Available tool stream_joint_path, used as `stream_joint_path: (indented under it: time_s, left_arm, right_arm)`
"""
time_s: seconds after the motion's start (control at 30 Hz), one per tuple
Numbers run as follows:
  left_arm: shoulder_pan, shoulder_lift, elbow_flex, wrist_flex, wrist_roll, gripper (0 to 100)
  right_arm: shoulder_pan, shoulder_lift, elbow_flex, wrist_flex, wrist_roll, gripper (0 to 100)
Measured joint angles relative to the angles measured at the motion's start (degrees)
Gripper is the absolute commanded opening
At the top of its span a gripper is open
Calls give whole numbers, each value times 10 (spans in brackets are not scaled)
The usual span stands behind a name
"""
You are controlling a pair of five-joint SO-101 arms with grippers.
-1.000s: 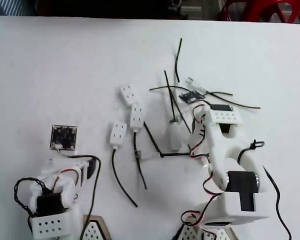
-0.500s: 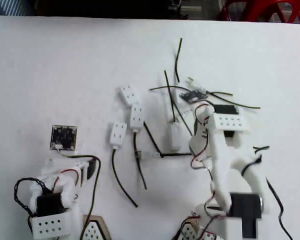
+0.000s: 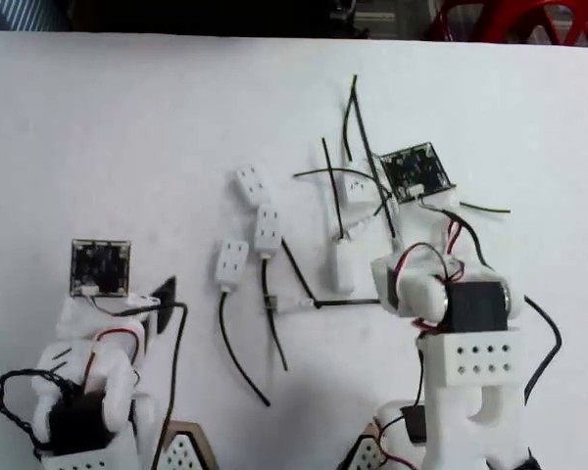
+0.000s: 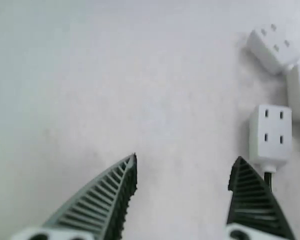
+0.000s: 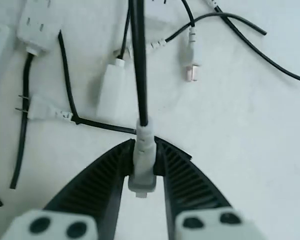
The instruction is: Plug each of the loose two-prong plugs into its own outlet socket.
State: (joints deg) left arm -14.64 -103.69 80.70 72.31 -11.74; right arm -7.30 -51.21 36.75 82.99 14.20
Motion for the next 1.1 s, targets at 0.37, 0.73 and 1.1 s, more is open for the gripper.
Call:
stream_joint_path:
  time_s: [0.37, 0.73, 1.1]
  left_arm:
    - [93, 9, -119, 0, 33, 57]
    - [106, 377, -340, 38, 38, 77]
    - [114, 497, -455, 15, 52, 347]
  right_arm:
    - [-125, -5, 91, -209, -187, 17]
    - [-225, -5, 182, -366, -200, 17]
    - [-365, -7, 182, -381, -175, 18]
